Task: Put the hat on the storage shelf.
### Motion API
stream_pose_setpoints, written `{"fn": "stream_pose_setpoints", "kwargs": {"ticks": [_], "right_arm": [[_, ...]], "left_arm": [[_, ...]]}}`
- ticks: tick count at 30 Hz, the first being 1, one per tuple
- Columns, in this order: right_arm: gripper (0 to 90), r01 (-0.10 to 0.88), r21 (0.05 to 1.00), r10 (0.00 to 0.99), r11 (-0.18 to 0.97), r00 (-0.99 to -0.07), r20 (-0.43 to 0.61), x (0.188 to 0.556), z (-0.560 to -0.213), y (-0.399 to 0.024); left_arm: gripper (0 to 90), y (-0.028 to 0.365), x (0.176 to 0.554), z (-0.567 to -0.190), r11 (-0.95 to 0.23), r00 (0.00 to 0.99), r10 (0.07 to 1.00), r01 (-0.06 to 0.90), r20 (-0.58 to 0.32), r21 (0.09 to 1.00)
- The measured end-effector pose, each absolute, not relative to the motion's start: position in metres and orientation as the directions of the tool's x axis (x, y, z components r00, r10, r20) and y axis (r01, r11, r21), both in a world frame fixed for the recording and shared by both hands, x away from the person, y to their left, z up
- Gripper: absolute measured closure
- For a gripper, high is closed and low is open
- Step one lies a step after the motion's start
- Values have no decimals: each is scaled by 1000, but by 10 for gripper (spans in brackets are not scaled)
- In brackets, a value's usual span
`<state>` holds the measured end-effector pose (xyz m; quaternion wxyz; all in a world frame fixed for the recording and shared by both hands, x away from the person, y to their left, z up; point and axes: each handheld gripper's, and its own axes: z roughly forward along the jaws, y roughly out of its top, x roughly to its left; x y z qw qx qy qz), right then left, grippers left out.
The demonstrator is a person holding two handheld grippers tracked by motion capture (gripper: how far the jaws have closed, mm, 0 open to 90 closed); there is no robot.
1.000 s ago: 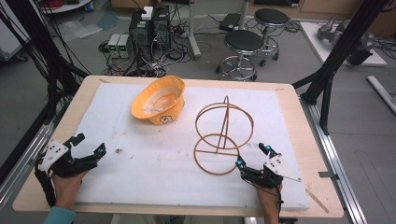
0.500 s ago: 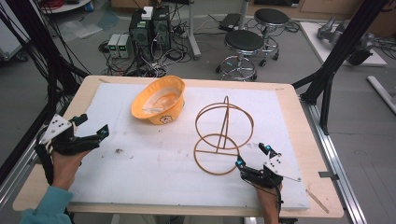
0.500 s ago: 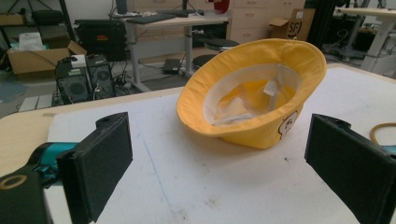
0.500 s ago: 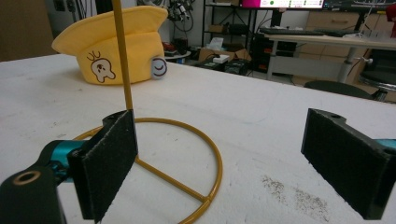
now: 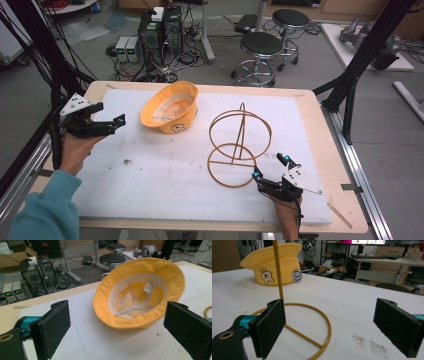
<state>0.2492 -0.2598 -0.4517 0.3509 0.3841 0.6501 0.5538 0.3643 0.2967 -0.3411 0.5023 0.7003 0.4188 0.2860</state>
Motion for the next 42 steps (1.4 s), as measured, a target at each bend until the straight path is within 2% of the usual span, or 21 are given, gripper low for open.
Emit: {"fn": "stream_pose_setpoints", "kwargs": {"ticks": [12,17,20,23,34,42], "right_arm": [[96,111,989,888,94,-459,-32,250,-452,-260],[96,113,989,888,92,-458,-30,249,-452,-260],[96,113,989,888,92,-459,-30,249,-452,-260],[96,118,989,887,84,-461,-21,250,-452,-261],[96,123,989,887,86,-462,-20,250,-452,-260],[96,126,988,887,84,-461,-16,250,-451,-260]], "left_arm": [[75,289,412,-330,-178,488,871,427,-60,886],[75,285,433,-341,-147,490,860,504,-142,851],[75,283,443,-354,-178,487,862,554,-144,813],[75,283,450,-361,-194,480,867,569,-132,799],[88,280,471,-387,-147,460,854,660,-242,737],[123,269,475,-398,-171,465,852,681,-240,712]]}}
